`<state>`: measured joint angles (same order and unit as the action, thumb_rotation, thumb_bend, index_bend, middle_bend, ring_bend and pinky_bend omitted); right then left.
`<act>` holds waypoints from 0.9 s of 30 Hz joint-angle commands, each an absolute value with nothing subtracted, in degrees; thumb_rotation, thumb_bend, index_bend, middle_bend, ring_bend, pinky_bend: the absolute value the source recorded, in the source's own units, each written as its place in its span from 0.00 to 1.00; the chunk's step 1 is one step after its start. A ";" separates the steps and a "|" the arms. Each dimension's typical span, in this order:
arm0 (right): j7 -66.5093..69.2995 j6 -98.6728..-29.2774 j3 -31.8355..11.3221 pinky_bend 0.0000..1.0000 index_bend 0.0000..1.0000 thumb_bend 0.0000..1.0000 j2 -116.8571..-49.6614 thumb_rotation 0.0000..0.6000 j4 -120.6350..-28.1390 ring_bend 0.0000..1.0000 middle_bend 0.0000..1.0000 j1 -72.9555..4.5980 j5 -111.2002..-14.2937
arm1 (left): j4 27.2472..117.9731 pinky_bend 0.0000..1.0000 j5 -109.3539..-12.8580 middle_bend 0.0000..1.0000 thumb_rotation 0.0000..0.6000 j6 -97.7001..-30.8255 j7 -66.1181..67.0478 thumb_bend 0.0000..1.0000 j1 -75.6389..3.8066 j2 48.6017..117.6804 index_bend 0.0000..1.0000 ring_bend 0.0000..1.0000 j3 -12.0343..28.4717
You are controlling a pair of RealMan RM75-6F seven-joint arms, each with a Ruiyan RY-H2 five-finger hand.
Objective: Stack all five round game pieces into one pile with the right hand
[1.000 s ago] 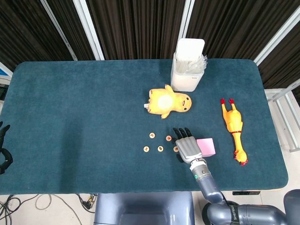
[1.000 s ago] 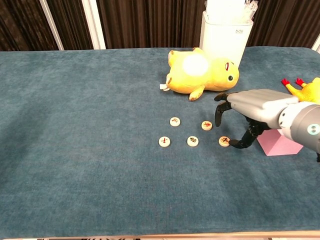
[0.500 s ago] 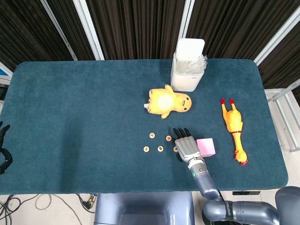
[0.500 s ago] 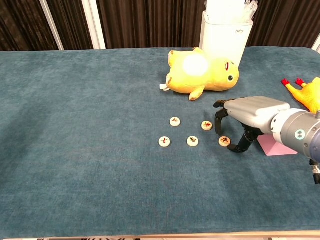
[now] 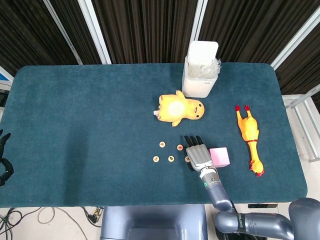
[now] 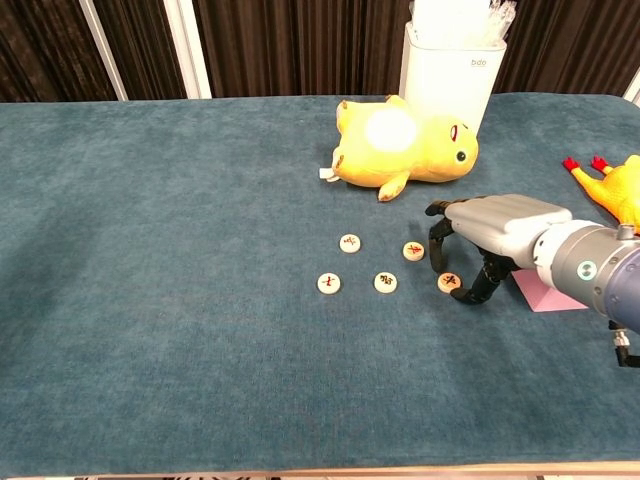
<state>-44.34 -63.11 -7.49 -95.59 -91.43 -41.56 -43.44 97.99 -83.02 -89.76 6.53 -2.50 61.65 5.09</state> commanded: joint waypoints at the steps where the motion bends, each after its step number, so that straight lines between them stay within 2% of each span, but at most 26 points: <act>1: -44.15 -62.87 -7.32 0.00 0.45 0.40 -95.58 1.00 -90.98 0.00 0.00 -41.58 -43.12 | 97.98 0.02 -82.98 0.00 1.00 -89.78 6.63 0.82 -2.51 61.70 0.10 0.00 5.12; 27: -42.17 -62.33 -7.02 0.00 0.50 0.40 -96.29 1.00 -89.30 0.00 0.00 -41.69 -43.19 | 97.91 0.02 -82.67 0.00 1.00 -89.99 7.49 0.82 -2.53 62.15 0.11 0.00 5.33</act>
<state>-42.19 -62.32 -7.00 -96.30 -89.28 -41.69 -43.18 97.91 -82.68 -89.99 7.49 -2.53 62.15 5.33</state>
